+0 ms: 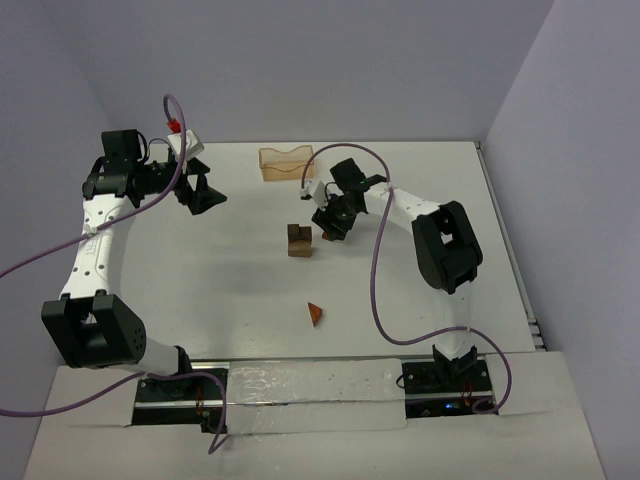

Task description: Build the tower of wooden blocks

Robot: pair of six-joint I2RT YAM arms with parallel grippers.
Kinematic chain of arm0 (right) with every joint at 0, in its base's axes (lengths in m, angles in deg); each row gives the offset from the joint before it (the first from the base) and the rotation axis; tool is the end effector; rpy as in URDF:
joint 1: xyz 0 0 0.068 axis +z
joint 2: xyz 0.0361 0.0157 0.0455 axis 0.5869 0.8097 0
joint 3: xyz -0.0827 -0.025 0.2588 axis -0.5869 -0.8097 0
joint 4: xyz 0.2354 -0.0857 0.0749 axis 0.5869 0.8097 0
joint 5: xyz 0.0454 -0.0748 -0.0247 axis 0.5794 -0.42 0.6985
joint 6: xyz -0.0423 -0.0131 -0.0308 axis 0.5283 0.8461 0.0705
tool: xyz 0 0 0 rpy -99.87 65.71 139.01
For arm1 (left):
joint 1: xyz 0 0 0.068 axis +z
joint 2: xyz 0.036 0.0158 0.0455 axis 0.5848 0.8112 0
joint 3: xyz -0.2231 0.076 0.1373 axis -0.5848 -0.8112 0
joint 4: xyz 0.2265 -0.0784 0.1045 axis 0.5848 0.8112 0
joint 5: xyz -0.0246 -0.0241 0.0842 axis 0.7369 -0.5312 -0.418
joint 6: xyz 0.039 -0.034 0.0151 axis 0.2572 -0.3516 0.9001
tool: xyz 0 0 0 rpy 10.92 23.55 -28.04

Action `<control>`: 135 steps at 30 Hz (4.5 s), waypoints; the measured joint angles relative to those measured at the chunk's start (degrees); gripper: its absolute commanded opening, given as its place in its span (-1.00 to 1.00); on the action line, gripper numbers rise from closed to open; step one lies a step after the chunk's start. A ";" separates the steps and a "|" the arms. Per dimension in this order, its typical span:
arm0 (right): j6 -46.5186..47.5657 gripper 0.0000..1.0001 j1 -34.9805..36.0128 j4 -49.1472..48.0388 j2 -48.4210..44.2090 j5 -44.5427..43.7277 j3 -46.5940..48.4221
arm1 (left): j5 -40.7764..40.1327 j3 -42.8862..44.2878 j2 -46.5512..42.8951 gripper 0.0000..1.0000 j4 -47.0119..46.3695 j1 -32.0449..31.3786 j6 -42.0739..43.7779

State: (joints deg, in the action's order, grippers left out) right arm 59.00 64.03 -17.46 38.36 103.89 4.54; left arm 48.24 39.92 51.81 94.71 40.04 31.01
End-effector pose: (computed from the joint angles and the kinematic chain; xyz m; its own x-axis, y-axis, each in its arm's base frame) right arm 0.3754 0.2138 0.1820 -0.2653 -0.7907 -0.5518 -0.9358 0.3489 -0.0500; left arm 0.3066 -0.0068 0.3685 -0.1594 0.3349 -0.9287 0.8624 0.5050 0.0341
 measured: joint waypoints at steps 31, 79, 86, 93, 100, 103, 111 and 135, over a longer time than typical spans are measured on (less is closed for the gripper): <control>-0.28 -0.10 2.40 3.98 6.25 -5.12 6.36 | -0.02 -0.75 0.13 0.98 -0.57 0.00 0.20; 10.98 -0.86 7.85 19.63 -13.23 4.24 12.76 | -1.60 -8.23 -0.49 0.99 -2.72 -1.38 -7.91; 11.29 -0.85 9.27 20.34 -10.73 2.59 14.44 | -1.66 -9.85 -1.57 0.99 -3.98 -1.87 -9.48; 11.68 -0.83 9.81 21.00 -7.68 1.42 15.40 | -1.70 -9.86 -1.57 0.99 -4.00 -1.98 -9.49; 12.01 -0.80 9.87 21.67 -5.68 0.64 16.25 | -1.73 -9.86 -1.57 0.99 -4.02 -2.12 -9.51; 12.06 -0.80 9.95 21.85 -5.11 0.42 16.69 | -1.74 -9.85 -1.57 0.98 -4.02 -2.29 -9.51; 12.32 -0.76 10.26 22.23 -2.38 0.24 18.63 | -1.77 -9.86 -1.57 0.99 -4.02 -2.36 -9.51; 13.07 -0.68 11.15 23.24 0.52 -0.08 21.27 | -1.77 -9.86 -1.57 0.99 -4.37 -2.45 -9.51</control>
State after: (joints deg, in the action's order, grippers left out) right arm 72.06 75.18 5.77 38.88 103.81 25.82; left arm 46.47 30.07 50.23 90.33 37.59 21.50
